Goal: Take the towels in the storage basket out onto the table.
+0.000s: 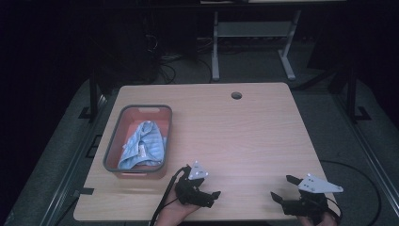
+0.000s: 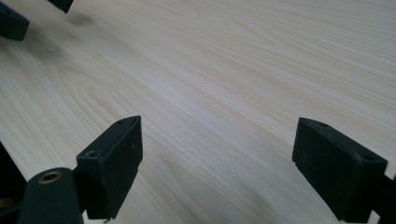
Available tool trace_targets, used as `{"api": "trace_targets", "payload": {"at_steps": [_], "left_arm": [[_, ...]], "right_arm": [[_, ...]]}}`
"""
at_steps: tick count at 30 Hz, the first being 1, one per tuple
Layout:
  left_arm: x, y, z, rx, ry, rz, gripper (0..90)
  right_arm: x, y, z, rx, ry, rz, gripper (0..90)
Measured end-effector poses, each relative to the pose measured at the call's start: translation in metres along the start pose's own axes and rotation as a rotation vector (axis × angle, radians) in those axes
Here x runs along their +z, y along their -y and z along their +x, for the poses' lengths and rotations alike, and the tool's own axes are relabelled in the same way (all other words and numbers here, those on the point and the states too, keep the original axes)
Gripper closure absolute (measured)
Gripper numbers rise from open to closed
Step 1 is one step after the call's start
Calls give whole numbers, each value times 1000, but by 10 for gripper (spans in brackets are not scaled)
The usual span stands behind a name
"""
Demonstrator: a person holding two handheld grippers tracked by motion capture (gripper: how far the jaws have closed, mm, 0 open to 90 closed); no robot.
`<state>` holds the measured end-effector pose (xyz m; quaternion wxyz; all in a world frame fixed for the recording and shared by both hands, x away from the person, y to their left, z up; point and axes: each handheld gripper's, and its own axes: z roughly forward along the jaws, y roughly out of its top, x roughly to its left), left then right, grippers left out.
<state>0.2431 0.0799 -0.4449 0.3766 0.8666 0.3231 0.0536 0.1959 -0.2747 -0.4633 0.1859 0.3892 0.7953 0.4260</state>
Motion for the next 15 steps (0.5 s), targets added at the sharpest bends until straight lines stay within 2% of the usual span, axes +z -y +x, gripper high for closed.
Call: {"api": "trace_targets", "payload": {"at_steps": [3,7,11,15], "left_arm": [[2,-10,0,16,17,29,170],[1,-23,5,14,36,38,168],[-2,-40,10,39,14,65,168],[-8,-55,16,29,21,53,169]], "right_arm": [[1,0,0,5,-4,-1,156],[0,0,0,5,0,-1,156],[-1,0,0,10,5,-5,156],[-1,-1,-1,11,6,-5,155]]}}
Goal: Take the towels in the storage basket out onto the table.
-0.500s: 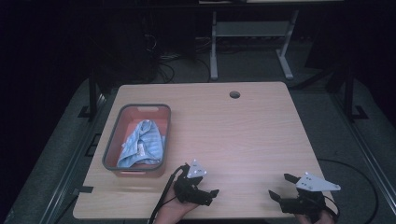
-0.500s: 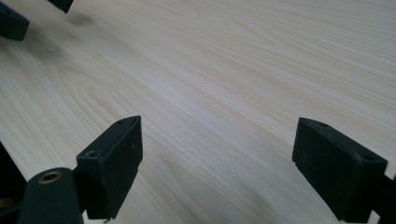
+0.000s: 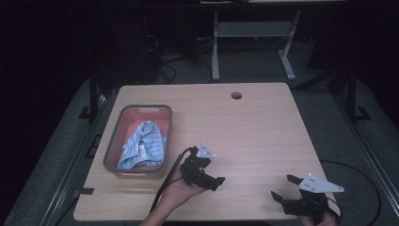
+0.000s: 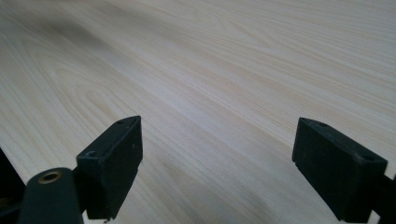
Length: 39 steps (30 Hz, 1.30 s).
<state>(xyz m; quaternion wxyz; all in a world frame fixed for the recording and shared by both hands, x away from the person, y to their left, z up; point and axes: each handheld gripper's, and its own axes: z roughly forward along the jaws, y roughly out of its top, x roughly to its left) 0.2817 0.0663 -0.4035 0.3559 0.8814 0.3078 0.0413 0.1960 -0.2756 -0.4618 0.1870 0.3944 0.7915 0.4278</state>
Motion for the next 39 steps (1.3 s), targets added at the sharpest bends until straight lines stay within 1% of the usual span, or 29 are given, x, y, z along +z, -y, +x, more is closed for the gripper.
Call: {"api": "trace_targets", "payload": {"at_steps": [2,4,5,7,9,11,14,17,18,21,24,26,28,30,35,37,39], "left_arm": [[-4,-7,2,12,-13,11,170],[-8,-15,6,10,-17,12,170],[-12,-21,11,5,-20,16,171],[-13,-23,13,5,-22,21,173],[-18,-30,19,1,-20,24,176],[-22,-36,23,-3,-16,32,202],[-29,-42,30,-15,-17,32,208],[-38,-48,38,-17,-37,34,207],[-40,-49,40,-21,-39,33,205],[-46,-52,49,-28,-57,42,198],[-50,-53,56,-44,-75,48,193],[-54,-52,61,-60,-80,39,193],[-57,-52,65,-65,-91,47,193],[-62,-52,71,-84,-100,45,193],[-70,-51,81,-110,-131,50,192],[-74,-50,85,-122,-134,45,192],[-77,-50,88,-125,-143,48,190]], "right_arm": [[0,0,0,3,1,3,156],[0,0,-1,-3,2,0,156],[0,0,-1,-3,3,-1,156],[0,0,-1,-3,4,-2,156],[0,0,-1,-2,4,-3,156],[0,1,0,0,2,3,156],[1,0,0,-11,0,3,156],[0,-1,1,-13,3,-1,156],[0,0,1,-7,1,-1,156],[1,0,0,-10,-2,4,155],[0,0,0,-10,2,1,155],[-1,0,0,-10,3,-2,156],[0,0,0,-2,0,1,156],[1,0,0,-11,-3,5,156],[0,-1,1,-10,-1,3,156],[0,0,1,-7,-2,3,156],[1,0,0,-15,-3,2,156]]}}
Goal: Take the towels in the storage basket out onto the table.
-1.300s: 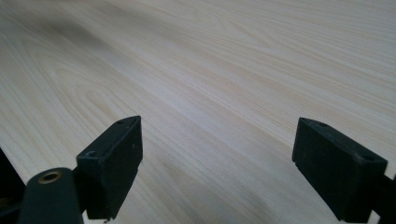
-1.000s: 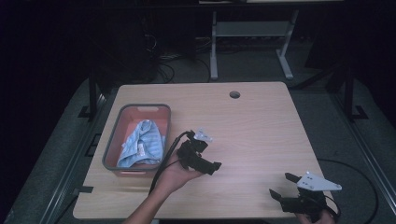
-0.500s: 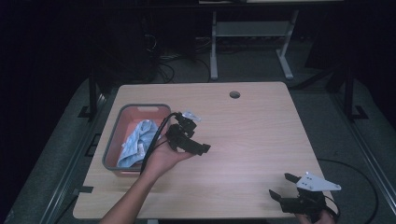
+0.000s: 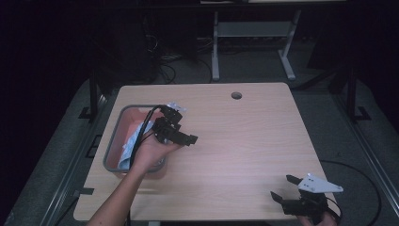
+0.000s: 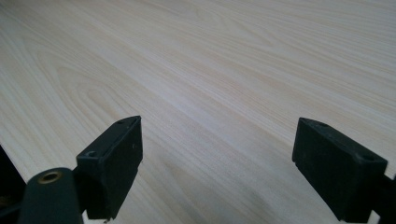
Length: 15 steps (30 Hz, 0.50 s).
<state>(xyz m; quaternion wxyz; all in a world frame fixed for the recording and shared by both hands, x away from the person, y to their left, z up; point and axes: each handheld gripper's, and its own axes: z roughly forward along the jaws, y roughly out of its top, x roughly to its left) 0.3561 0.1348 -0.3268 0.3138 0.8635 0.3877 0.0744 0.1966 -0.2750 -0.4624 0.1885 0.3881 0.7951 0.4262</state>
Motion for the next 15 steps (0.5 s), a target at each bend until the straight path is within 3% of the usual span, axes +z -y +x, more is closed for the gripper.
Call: {"api": "trace_targets", "payload": {"at_steps": [15], "left_arm": [[-21,9,27,-57,-53,-15,189]], "right_arm": [[0,-1,0,0,0,3,155]]}}
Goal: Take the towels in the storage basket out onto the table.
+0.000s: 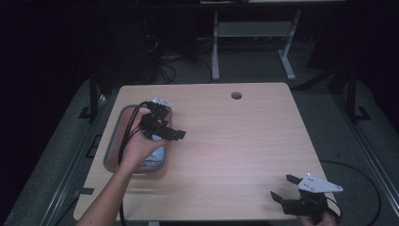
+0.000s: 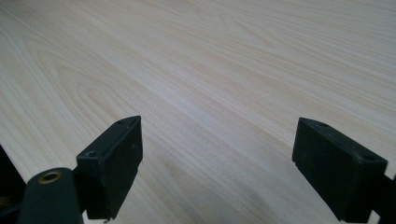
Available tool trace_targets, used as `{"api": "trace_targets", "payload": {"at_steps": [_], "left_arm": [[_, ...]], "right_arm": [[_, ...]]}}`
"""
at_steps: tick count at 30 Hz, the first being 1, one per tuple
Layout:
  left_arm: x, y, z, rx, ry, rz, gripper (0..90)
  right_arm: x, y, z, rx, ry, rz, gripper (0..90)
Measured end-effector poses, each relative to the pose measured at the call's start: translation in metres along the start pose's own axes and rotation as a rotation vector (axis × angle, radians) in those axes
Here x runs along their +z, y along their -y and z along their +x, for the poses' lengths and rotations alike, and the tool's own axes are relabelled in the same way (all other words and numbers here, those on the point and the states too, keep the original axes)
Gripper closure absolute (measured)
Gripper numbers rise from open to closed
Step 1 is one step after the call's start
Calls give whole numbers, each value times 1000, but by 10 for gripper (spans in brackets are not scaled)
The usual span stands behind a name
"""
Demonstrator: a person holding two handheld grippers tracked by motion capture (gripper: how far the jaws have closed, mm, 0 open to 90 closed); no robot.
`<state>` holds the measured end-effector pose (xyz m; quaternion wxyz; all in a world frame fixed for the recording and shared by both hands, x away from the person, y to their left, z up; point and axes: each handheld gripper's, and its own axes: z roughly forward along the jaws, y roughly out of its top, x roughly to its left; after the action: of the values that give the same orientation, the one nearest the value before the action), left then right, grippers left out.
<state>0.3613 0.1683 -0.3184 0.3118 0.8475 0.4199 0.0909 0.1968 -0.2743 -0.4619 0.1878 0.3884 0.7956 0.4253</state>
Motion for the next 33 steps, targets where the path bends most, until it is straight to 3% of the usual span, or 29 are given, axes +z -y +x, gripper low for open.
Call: {"api": "trace_targets", "payload": {"at_steps": [17,26,33], "left_arm": [[-18,26,45,-101,-77,2,191],[-18,39,63,-155,-124,30,191],[-13,48,72,-192,-147,49,191]], "right_arm": [[3,0,1,-9,-5,10,156],[2,1,1,3,-6,10,156],[2,0,1,-15,-6,7,156]]}}
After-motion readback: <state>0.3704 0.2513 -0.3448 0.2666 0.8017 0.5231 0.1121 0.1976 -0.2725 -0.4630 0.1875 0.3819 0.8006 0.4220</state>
